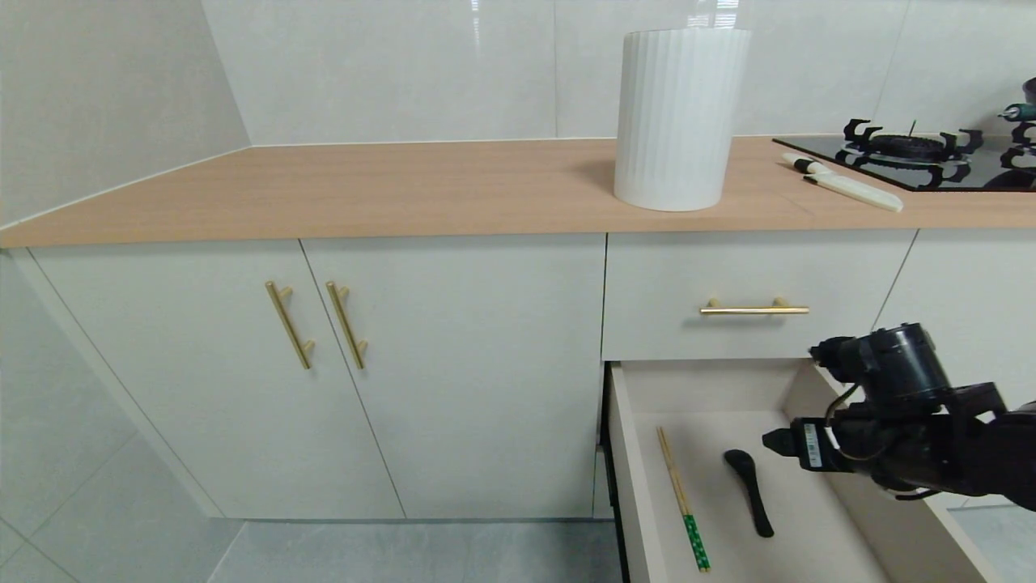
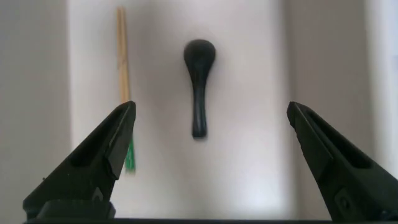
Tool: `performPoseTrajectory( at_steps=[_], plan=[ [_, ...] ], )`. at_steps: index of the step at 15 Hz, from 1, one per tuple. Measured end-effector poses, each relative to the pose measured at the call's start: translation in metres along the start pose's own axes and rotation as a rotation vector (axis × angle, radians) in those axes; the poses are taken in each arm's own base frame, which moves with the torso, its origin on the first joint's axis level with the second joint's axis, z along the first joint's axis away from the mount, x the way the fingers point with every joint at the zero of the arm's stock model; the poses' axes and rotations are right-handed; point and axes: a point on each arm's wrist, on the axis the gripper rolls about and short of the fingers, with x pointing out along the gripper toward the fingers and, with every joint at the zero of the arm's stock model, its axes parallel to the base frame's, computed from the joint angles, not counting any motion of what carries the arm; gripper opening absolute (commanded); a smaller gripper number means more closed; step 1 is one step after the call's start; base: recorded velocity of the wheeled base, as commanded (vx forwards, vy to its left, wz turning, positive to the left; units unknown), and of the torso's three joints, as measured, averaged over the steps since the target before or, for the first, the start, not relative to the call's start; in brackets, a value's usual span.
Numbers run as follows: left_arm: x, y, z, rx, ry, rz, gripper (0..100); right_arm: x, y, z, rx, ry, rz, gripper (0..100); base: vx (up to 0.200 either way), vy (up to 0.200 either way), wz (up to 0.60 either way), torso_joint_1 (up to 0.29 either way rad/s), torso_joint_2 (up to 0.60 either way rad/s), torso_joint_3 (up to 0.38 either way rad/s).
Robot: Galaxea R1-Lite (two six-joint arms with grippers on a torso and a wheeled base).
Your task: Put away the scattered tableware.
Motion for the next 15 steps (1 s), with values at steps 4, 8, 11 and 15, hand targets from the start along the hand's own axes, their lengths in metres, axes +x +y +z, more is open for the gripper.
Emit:
performPoseTrajectory(
  at_steps=[4,8,11,15],
  plan=[
    [0.0,0.0,0.0,0.001,0.0,0.0,100,-0.067,-0.02,-0.013,-0.022,0.077,0.047,100,0.0,0.0,0.0,0.0,0.0,0.0],
    [0.0,0.0,0.0,-0.001,0.002,0.0,100,-0.087,-0.025,-0.014,-0.011,0.027,0.075,100,0.0,0.0,0.0,0.0,0.0,0.0],
    [0.0,0.0,0.0,0.0,0.001,-0.001,100,-0.089,-0.024,-0.017,-0.019,0.031,0.081,100,0.0,0.0,0.0,0.0,0.0,0.0],
    [0.0,0.0,0.0,-0.001,0.001,-0.002,100,-0.089,-0.023,-0.019,-0.027,0.035,0.087,100,0.0,0.0,0.0,0.0,0.0,0.0]
  ],
)
